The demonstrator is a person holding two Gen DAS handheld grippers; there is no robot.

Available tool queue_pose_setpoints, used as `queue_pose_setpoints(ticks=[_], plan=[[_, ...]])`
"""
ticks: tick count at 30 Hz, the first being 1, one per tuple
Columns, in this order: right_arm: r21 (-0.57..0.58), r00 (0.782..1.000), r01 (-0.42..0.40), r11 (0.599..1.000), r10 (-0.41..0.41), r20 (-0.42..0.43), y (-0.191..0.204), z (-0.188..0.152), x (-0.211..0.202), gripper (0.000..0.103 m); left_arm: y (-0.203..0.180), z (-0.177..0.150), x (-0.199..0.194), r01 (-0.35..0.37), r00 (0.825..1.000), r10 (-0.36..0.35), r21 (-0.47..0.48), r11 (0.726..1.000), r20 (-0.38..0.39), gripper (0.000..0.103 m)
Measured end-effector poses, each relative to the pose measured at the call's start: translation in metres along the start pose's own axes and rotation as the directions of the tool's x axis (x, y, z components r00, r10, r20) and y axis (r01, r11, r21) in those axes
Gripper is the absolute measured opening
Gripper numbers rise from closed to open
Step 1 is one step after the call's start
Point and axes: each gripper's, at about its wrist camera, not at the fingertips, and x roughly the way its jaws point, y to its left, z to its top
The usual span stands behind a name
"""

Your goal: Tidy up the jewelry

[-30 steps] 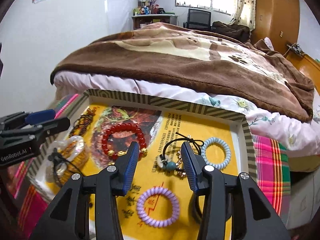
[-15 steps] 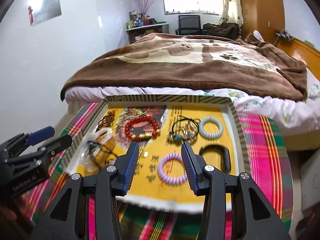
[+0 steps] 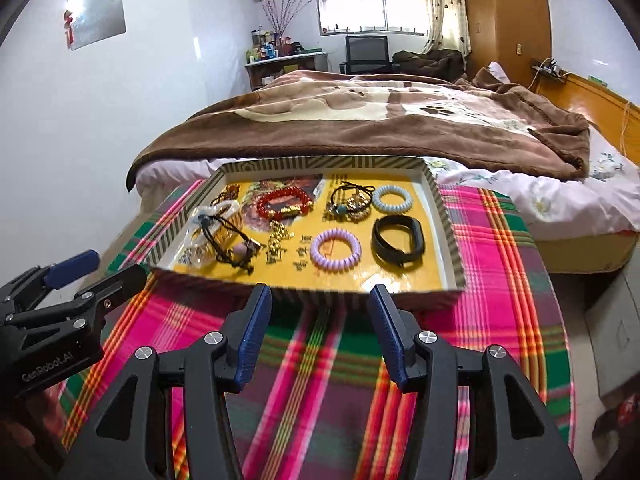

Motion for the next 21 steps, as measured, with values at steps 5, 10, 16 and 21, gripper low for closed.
queue_pose_setpoints(ticks=[5, 10, 16, 21], plan=[[0.008, 1.0, 0.0, 1.0, 0.0, 0.009, 0.004, -0.01, -0.009, 0.052, -0.003, -0.01, -0.009, -0.029, 1.0, 0.028, 0.018, 0.999, 0.014, 0.088], [0.015, 1.0, 0.01, 1.0, -0.01, 0.007, 0.005, -0.013, -0.011, 0.052, -0.002, -0.012, -0.009, -0.048, 0.999, 0.048, 0.023, 0.999, 0.014, 0.088], [0.026, 1.0, 0.01, 1.0, -0.01, 0.001, 0.005, -0.016, -0.011, 0.052, -0.003, -0.016, -0.01, -0.027, 1.0, 0.027, 0.024, 0.999, -0.001, 0.091], [0.034, 1.0, 0.011, 0.999, -0.012, 0.002, 0.004, -0.02, -0.014, 0.052, -0.006, -0.017, -0.012, -0.022, 1.0, 0.022, 0.041, 0.999, -0.003, 0.091]])
